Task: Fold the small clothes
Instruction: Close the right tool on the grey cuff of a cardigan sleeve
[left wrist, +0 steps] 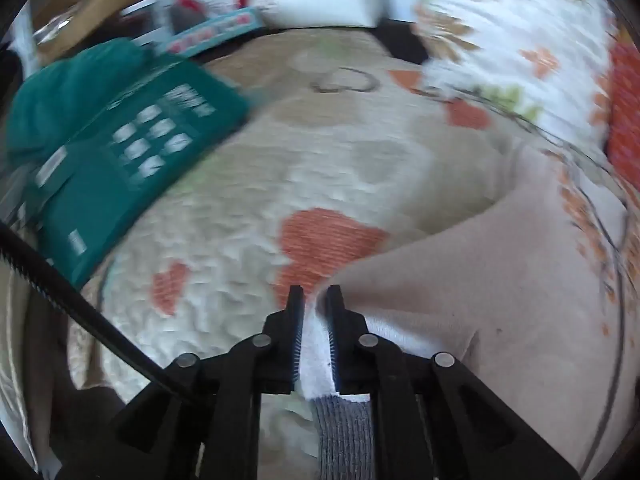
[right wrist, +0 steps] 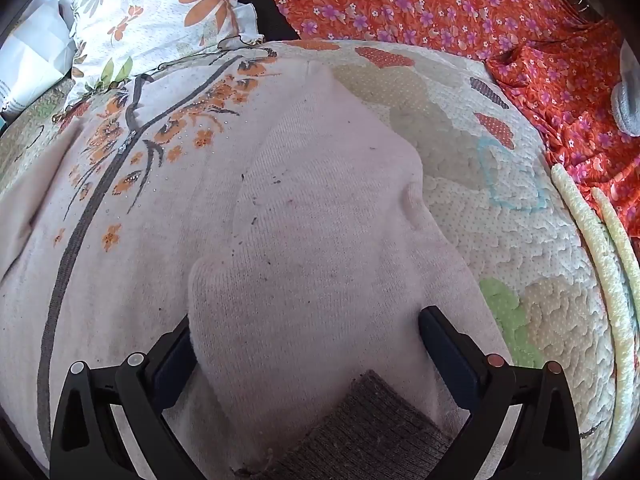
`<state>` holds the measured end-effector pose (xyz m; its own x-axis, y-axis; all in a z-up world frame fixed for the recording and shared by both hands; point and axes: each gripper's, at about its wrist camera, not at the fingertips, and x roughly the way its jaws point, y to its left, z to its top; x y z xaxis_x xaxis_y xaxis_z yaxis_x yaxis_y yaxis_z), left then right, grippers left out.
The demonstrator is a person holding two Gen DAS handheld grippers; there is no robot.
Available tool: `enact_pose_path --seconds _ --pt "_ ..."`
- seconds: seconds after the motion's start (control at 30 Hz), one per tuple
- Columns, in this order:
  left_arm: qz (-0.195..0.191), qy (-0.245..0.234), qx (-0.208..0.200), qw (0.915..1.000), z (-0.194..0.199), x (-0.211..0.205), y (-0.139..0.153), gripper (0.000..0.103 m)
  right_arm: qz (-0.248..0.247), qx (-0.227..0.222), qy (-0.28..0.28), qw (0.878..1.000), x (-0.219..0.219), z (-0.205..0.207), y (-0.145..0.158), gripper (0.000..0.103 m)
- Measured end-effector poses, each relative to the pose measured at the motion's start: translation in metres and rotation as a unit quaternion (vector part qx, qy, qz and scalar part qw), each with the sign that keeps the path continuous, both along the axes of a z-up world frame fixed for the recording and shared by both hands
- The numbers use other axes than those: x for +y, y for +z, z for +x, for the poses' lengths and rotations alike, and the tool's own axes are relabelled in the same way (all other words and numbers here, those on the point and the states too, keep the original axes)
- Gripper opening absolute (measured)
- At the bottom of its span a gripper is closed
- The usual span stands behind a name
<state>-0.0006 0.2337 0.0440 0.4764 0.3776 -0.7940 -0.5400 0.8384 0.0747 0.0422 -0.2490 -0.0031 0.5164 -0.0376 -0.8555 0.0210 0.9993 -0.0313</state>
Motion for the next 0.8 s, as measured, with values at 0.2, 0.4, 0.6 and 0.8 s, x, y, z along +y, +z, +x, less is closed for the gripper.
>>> enact_pose_path --seconds 0.2,0.4,0.6,0.8 --pt "0.001 -0.026 -0.075 0.9968 -0.021 -0.010 0.022 0.053 0.000 0.000 0.001 1.000 -0.001 0.001 0.001 0.103" --pt "-0.019 -0.139 -0.113 0.9836 -0.019 -0.075 0.041 0.068 0.002 -0.004 0.007 1.000 -0.006 0.003 0.005 0.103" --pt "-0.045 -0.238 -0.088 0.9662 -0.023 -0.128 0.049 0.076 0.139 -0.033 0.004 0.990 -0.047 -0.028 0.060 0.084" --pt "-0.097 -0.245 -0.056 0.9630 -0.024 -0.134 0.024 0.078 0.128 -0.019 -0.072 0.989 -0.119 -0.074 0.083 0.085"
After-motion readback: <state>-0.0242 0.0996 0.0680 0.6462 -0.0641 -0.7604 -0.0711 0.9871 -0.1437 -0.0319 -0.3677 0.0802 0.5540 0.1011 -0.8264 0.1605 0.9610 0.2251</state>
